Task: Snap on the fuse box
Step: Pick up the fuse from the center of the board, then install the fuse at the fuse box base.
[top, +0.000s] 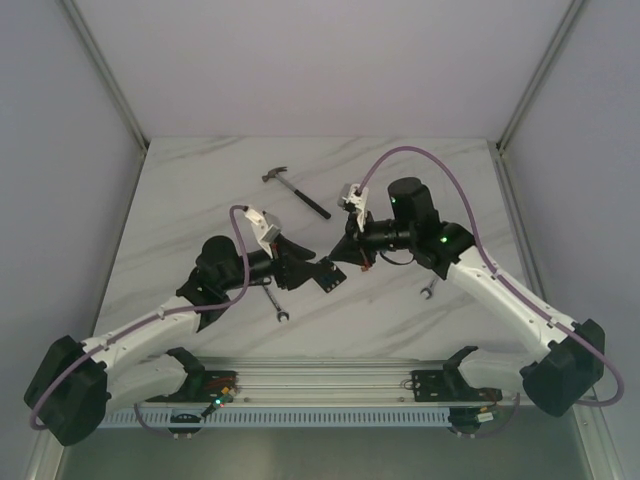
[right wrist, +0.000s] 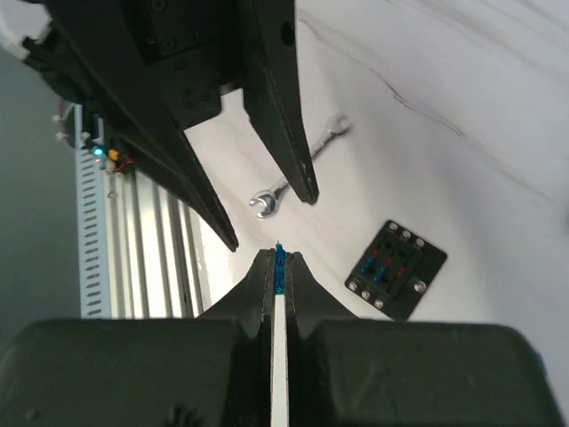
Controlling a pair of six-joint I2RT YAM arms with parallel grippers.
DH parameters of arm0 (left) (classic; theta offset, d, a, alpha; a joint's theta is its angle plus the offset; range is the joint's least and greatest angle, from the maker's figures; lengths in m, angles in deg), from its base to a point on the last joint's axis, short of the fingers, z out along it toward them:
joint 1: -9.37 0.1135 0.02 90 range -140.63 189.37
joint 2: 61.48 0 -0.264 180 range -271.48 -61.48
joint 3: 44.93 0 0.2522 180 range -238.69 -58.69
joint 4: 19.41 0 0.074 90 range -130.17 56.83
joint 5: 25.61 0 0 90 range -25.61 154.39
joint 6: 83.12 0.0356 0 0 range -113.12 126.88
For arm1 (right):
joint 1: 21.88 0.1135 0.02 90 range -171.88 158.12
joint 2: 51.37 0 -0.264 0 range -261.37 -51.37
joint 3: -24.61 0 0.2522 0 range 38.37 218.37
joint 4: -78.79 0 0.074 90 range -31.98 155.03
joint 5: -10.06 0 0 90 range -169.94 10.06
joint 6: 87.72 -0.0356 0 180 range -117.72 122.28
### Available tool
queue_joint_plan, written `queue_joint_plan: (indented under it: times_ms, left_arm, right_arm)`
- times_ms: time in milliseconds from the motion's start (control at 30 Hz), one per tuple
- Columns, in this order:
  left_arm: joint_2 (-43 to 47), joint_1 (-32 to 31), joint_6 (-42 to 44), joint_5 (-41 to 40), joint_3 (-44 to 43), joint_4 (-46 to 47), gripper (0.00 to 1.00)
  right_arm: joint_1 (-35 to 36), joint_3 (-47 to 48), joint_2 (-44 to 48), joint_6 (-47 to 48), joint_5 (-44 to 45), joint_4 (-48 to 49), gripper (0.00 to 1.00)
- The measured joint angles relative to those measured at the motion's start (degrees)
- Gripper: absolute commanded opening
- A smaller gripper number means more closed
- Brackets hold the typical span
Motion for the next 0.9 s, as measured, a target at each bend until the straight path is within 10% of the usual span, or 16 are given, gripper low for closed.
queue_joint_plan:
  times_ms: [367, 900]
  left_arm:
    - [-3.0, 3.0, -5.4, -19.0, 6.1, -2.9, 0.91]
    - [-22.3, 3.5, -22.4, -24.6, 2.6, -3.3, 0.83]
  right_arm:
    - [4.5, -3.8, -4.7, -8.7, 25.9, 1.6, 0.0]
    - [10.2, -4.4, -19.3, -15.8, 47.2, 5.4, 0.0]
